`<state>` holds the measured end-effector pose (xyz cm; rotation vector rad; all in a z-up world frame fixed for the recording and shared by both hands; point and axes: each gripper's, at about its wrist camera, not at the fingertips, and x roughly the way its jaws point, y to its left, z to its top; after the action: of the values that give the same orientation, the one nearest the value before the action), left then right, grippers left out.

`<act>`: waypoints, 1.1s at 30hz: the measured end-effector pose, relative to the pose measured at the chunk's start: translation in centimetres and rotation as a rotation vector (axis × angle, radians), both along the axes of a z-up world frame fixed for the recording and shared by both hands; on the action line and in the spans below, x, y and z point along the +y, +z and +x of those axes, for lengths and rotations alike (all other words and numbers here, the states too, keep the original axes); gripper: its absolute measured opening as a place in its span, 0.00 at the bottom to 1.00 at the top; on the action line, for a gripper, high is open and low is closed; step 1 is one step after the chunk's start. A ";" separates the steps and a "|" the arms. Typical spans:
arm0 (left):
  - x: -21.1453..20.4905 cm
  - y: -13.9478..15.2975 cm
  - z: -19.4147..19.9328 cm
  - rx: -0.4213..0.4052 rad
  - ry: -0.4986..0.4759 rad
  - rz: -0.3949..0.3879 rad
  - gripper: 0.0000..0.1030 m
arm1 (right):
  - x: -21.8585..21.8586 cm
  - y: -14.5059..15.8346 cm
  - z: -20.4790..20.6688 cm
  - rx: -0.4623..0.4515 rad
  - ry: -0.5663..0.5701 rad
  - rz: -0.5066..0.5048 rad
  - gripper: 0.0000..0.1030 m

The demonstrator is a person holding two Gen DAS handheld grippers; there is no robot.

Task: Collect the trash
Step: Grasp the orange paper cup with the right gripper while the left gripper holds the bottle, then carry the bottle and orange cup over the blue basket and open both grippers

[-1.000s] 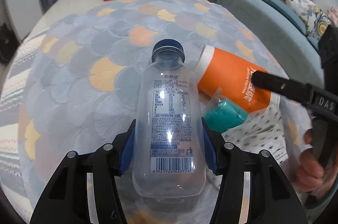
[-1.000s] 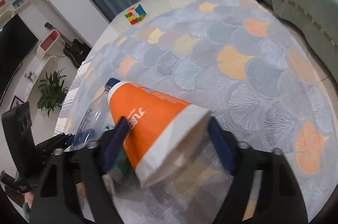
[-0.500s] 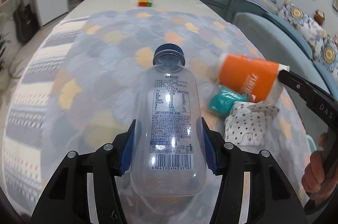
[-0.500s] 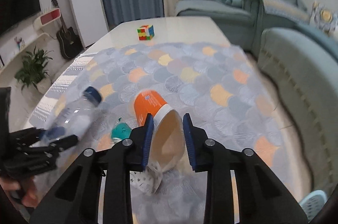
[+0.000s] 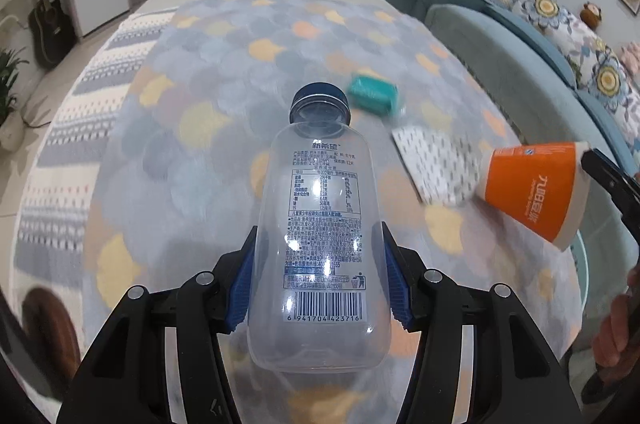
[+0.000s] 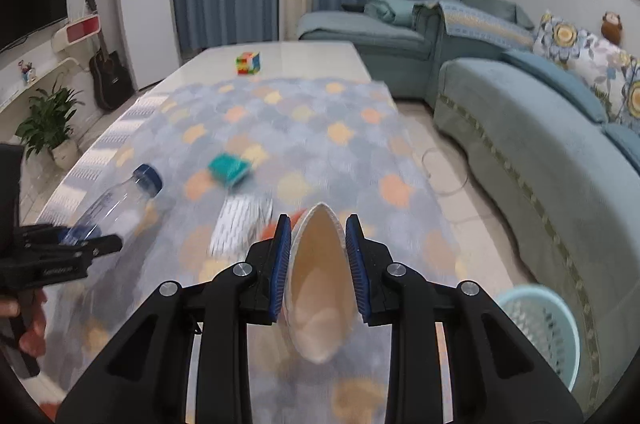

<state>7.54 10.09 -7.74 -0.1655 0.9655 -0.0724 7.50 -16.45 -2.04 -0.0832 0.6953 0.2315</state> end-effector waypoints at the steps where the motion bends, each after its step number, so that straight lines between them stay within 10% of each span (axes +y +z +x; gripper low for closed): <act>1: -0.3 -0.3 -0.5 0.008 0.000 0.003 0.52 | -0.2 -0.3 -0.6 0.013 0.004 0.001 0.25; 8: -1.1 -1.6 -1.5 0.048 -0.010 0.037 0.52 | -1.0 -2.7 -2.9 0.083 0.050 0.037 0.31; 12: -1.5 -1.9 -1.3 0.051 -0.016 0.051 0.52 | -0.4 -3.8 -2.8 0.114 0.093 0.053 0.51; 33: -2.4 -1.6 0.8 0.006 0.010 0.071 0.51 | 0.0 -6.5 -0.4 0.178 0.034 0.134 0.38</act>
<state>8.37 7.72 -9.30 -0.1049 0.9720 -0.0288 7.09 -16.46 -8.53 0.0542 0.8540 0.3199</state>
